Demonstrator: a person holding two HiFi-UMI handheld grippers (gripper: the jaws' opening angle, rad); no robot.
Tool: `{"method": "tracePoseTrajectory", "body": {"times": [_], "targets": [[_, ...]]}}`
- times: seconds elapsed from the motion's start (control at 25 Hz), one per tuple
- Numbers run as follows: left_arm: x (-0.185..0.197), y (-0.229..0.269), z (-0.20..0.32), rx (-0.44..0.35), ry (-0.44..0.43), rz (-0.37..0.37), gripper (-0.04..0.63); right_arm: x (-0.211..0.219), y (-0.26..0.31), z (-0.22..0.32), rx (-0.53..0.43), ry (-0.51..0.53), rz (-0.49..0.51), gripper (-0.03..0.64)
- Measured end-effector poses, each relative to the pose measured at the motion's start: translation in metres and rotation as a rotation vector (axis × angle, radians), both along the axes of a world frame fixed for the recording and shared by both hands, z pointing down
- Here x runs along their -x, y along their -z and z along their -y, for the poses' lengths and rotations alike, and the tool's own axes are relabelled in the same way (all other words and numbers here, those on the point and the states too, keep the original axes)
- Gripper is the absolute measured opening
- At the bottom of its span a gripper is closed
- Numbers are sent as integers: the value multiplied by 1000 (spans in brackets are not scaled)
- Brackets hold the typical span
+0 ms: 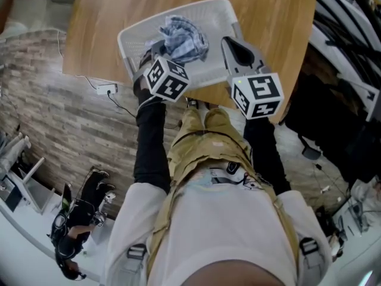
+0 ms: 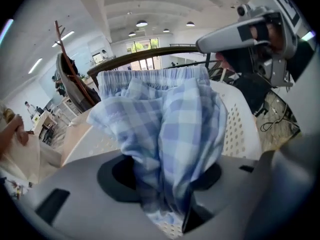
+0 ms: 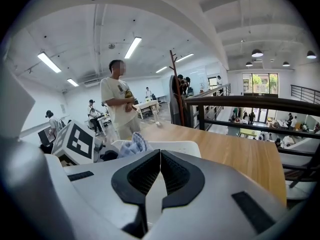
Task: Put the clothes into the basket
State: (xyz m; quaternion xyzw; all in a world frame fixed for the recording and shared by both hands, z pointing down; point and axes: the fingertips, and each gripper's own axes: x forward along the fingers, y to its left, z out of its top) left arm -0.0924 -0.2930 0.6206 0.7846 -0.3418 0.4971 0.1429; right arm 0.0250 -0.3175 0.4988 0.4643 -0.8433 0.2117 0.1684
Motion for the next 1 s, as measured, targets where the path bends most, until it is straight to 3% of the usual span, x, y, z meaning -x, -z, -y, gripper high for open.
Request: {"method": "tracePoseTrajectory", "body": {"times": [0.52, 1.0], "targets": [[-6, -81, -9, 237, -120, 110, 221, 0, -13, 6, 42, 18, 3, 21], [-7, -136, -17, 348, -163, 157, 227, -1, -16, 9, 54, 32, -8, 21]]}}
